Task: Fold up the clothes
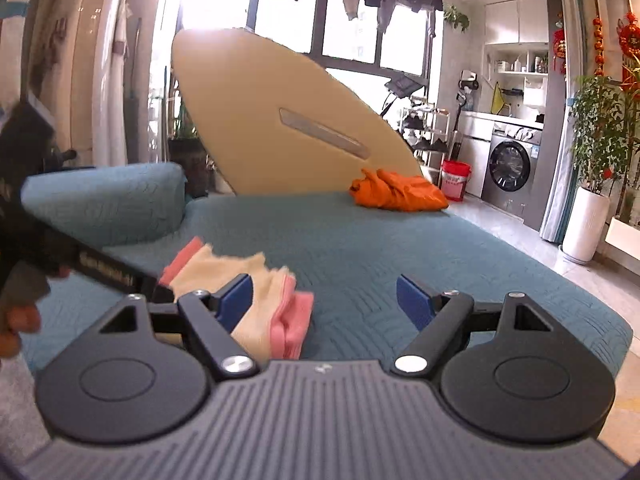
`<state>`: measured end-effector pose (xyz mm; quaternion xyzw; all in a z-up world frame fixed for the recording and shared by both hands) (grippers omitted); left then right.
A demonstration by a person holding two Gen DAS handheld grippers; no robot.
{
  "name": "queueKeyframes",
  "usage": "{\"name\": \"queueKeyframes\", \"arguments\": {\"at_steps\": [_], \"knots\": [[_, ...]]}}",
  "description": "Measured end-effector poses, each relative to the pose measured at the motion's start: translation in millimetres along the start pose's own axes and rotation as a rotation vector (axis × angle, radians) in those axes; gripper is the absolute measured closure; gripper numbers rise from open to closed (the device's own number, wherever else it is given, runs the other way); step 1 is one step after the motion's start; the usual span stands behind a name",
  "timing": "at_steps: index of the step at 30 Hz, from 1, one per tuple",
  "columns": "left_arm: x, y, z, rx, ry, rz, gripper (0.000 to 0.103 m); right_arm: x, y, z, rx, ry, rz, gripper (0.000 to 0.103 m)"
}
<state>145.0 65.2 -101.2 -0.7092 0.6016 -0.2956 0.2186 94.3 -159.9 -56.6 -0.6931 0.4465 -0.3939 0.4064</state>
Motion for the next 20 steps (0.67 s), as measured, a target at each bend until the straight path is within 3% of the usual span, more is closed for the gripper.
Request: {"name": "queueKeyframes", "arguments": {"at_steps": [5, 12, 20], "knots": [[12.2, 16.3, -17.3, 0.013, -0.033, 0.048, 0.0, -2.6, 17.3, -11.0, -0.033, -0.01, 0.034, 0.022], [8.9, 32.6, -13.7, -0.06, 0.046, -0.034, 0.0, -0.1, 35.8, -21.8, -0.046, 0.001, 0.025, 0.022], [14.4, 47.3, -9.9, -0.058, -0.011, 0.008, 0.0, -15.8, 41.3, -23.9, -0.046, -0.008, -0.025, 0.022]]}}
Point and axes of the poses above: each gripper's, at about its wrist camera, not at the fingertips, and z roughly the way its jaws point, x to its right, y to its underside, the point moved 4 cm from there along z, roughly the way its jaws point, and after that the axes turned 7 degrees about -z, right-handed, at the moved point
